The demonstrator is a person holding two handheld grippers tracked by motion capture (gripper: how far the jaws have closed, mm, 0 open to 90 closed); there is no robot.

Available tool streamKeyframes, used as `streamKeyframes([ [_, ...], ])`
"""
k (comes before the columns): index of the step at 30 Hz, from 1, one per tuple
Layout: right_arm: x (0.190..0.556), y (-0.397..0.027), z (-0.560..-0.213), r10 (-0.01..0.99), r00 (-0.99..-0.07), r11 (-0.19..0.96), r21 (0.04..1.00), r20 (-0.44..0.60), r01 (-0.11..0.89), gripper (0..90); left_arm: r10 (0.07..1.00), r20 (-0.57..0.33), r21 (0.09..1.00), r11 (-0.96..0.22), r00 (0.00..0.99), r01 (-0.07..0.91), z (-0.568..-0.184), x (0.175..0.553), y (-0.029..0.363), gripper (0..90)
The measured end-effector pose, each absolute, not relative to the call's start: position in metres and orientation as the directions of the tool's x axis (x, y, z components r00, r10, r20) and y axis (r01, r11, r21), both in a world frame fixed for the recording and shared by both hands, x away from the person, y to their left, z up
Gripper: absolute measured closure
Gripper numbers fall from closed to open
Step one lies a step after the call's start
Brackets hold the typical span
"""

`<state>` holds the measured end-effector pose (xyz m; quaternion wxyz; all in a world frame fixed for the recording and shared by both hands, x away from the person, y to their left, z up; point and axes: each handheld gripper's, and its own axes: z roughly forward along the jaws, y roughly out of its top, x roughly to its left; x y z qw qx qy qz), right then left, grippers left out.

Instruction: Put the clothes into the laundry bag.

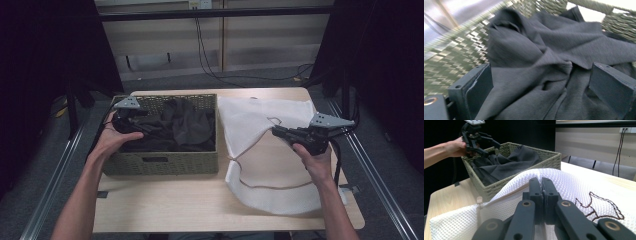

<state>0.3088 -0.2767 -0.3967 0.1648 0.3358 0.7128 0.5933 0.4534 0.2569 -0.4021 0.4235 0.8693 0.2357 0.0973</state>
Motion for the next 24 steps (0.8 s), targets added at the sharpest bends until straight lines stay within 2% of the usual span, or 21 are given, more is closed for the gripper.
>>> streamKeyframes([
  [7, 0.310, -0.277, -0.398, 0.675, -0.720, 0.075, 0.955, 0.163, 0.287, 88.6, 0.466, -0.107, 0.724, -0.568, 0.878, 0.390, -0.420, 0.464, 0.250, 5.7],
  [14, 0.312, -0.274, -0.400, 0.671, -0.722, 0.083, 0.952, 0.165, 0.295, 88.5, 0.400, -0.149, 0.665, -0.636, 0.904, 0.391, -0.430, 0.465, 0.240, 3.5],
  [17, 0.312, -0.273, -0.401, 0.676, -0.720, 0.089, 0.953, 0.157, 0.291, 88.5, 0.396, -0.137, 0.633, -0.670, 0.908, 0.387, -0.434, 0.466, 0.234, 0.1],
  [21, 0.313, -0.272, -0.401, 0.679, -0.717, 0.092, 0.950, 0.159, 0.298, 88.5, 0.345, -0.076, 0.575, -0.752, 0.936, 0.324, -0.440, 0.464, 0.225, 0.0],
  [24, 0.313, -0.271, -0.402, 0.676, -0.719, 0.095, 0.948, 0.161, 0.303, 88.5, 0.347, -0.066, 0.560, -0.763, 0.936, 0.322, -0.443, 0.463, 0.222, 0.0],
])
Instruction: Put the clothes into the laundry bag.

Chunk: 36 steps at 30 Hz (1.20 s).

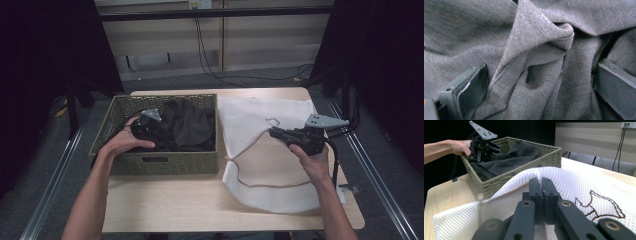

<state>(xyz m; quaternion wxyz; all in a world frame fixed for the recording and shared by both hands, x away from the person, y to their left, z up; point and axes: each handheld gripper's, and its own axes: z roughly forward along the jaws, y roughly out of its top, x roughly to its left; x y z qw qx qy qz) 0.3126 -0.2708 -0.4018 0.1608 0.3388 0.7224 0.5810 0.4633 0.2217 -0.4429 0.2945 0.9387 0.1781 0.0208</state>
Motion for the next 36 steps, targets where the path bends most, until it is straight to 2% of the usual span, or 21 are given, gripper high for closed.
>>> streamKeyframes([
  [5, 0.313, -0.269, -0.403, 0.675, -0.721, 0.102, 0.947, 0.160, 0.306, 88.4, 0.316, -0.023, 0.519, -0.807, 0.949, 0.282, -0.455, 0.463, 0.216, 0.0],
  [11, 0.315, -0.267, -0.404, 0.672, -0.723, 0.109, 0.945, 0.159, 0.310, 88.4, 0.292, 0.018, 0.529, -0.815, 0.956, 0.239, -0.465, 0.466, 0.213, 0.0],
  [16, 0.316, -0.265, -0.406, 0.670, -0.725, 0.117, 0.942, 0.159, 0.314, 88.4, 0.291, -0.015, 0.500, -0.826, 0.957, 0.259, -0.473, 0.467, 0.208, 0.0],
  [27, 0.316, -0.264, -0.406, 0.669, -0.726, 0.117, 0.941, 0.161, 0.316, 88.4, 0.316, 0.008, 0.408, -0.867, 0.949, 0.285, -0.475, 0.467, 0.194, 0.5],
  [30, 0.316, -0.264, -0.406, 0.669, -0.726, 0.120, 0.941, 0.159, 0.316, 88.4, 0.336, 0.018, 0.394, -0.868, 0.942, 0.302, -0.472, 0.467, 0.192, 6.6],
  [36, 0.316, -0.265, -0.406, 0.670, -0.726, 0.120, 0.942, 0.156, 0.313, 88.4, 0.360, 0.031, 0.372, -0.870, 0.933, 0.323, -0.466, 0.470, 0.192, 25.6],
])
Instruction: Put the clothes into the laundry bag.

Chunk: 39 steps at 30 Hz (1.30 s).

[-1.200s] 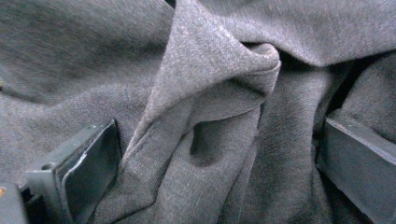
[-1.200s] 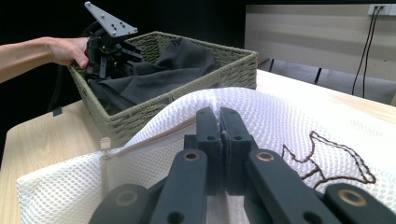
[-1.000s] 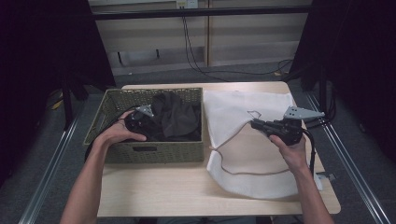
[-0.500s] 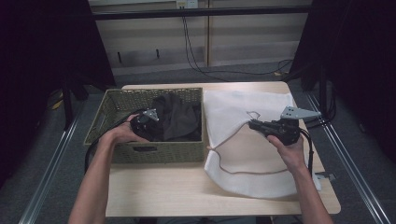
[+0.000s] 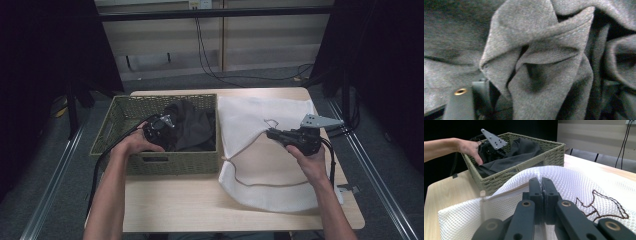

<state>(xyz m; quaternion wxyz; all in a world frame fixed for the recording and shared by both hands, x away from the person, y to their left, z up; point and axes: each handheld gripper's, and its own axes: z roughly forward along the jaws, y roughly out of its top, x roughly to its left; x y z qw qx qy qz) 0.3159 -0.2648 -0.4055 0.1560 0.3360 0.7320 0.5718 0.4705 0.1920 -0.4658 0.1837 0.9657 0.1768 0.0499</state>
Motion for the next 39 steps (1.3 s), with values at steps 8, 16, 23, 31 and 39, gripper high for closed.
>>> streamKeyframes([
  [8, 0.317, -0.263, -0.406, 0.670, -0.726, 0.124, 0.942, 0.152, 0.311, 88.4, 0.374, 0.072, 0.324, -0.885, 0.925, 0.333, -0.459, 0.472, 0.185, 52.7],
  [16, 0.316, -0.264, -0.406, 0.674, -0.723, 0.124, 0.943, 0.149, 0.309, 88.4, 0.392, 0.125, 0.324, -0.885, 0.912, 0.336, -0.453, 0.470, 0.183, 62.1],
  [23, 0.316, -0.263, -0.406, 0.675, -0.723, 0.125, 0.943, 0.147, 0.308, 88.4, 0.431, 0.103, 0.437, -0.829, 0.896, 0.349, -0.441, 0.468, 0.193, 65.0],
  [31, 0.317, -0.264, -0.406, 0.678, -0.721, 0.123, 0.944, 0.146, 0.307, 88.3, 0.478, 0.069, 0.577, -0.735, 0.875, 0.356, -0.420, 0.464, 0.211, 65.7],
  [39, 0.316, -0.264, -0.406, 0.681, -0.717, 0.118, 0.944, 0.148, 0.308, 88.3, 0.509, 0.066, 0.684, -0.649, 0.858, 0.333, -0.406, 0.456, 0.226, 66.0],
])
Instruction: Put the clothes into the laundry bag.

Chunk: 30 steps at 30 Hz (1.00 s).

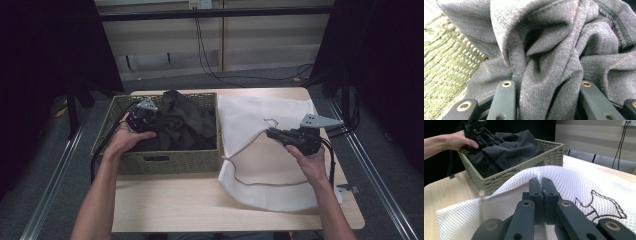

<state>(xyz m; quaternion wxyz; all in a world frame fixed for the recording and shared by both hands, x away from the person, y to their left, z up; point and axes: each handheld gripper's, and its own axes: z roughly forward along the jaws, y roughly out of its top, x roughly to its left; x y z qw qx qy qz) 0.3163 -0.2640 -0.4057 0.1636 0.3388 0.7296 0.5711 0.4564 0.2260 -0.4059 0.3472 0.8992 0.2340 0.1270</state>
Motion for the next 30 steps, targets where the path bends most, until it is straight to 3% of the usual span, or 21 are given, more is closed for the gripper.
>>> streamKeyframes([
  [20, 0.315, -0.265, -0.404, 0.683, -0.717, 0.117, 0.948, 0.140, 0.296, 88.4, 0.562, 0.013, 0.879, -0.401, 0.827, 0.258, -0.381, 0.436, 0.256, 66.9],
  [30, 0.315, -0.266, -0.403, 0.680, -0.720, 0.116, 0.949, 0.138, 0.292, 88.4, 0.581, -0.006, 0.934, -0.287, 0.814, 0.211, -0.362, 0.428, 0.264, 67.0],
])
